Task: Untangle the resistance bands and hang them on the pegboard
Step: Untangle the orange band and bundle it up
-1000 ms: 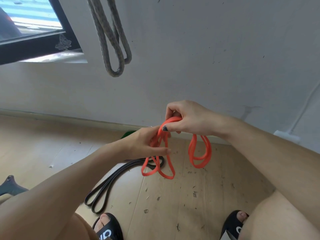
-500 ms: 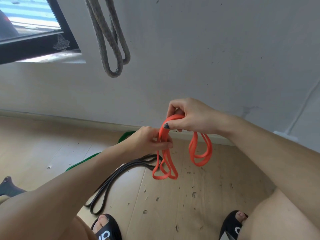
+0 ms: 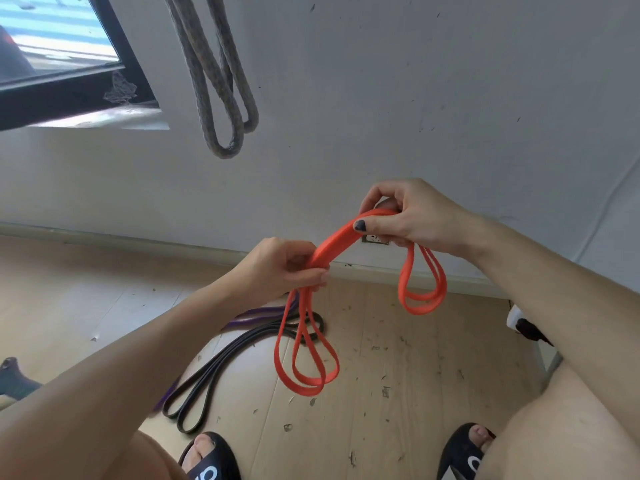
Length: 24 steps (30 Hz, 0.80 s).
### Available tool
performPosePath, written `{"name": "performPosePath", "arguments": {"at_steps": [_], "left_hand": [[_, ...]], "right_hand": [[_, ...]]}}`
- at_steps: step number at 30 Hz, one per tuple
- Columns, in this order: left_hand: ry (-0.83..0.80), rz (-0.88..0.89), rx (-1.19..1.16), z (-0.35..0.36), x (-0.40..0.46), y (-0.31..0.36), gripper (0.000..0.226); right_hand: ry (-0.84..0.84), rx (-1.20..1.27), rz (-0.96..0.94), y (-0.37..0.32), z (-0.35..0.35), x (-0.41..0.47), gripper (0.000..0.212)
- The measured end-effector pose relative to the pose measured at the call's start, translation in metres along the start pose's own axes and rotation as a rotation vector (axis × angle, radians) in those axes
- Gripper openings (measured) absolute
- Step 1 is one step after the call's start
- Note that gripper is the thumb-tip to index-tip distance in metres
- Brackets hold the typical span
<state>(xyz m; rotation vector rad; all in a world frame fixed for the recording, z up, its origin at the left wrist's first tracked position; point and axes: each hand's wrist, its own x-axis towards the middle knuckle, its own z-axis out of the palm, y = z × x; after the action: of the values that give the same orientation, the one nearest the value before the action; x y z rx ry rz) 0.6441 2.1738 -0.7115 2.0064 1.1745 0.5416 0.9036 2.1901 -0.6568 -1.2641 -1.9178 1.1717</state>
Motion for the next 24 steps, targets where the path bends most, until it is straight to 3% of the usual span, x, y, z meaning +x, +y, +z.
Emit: {"name": "performPosePath", "arguments": {"at_steps": [8, 14, 20, 24], "left_hand": [[0.006, 0.002, 0.046, -0.006, 0.001, 0.005, 0.018], [-0.091, -0.019, 0.182, -0.002, 0.002, -0.001, 0.011], [-0.03, -0.012, 0.031, -0.009, -0.001, 0.003, 0.007], [-0.041, -0.042, 0.097, -0.009, -0.001, -0.002, 0.008]], "right_hand": [[0.026, 0.028, -0.021, 0.006, -0.004, -0.001, 0.015], [0.03, 0.024, 0.005, 0.01, 0.0, 0.002, 0.016], [0.054, 0.043, 0.012, 0.012, -0.007, 0.002, 0.013], [0.06, -0.027, 0.028, 0.014, -0.009, 0.003, 0.011]]}}
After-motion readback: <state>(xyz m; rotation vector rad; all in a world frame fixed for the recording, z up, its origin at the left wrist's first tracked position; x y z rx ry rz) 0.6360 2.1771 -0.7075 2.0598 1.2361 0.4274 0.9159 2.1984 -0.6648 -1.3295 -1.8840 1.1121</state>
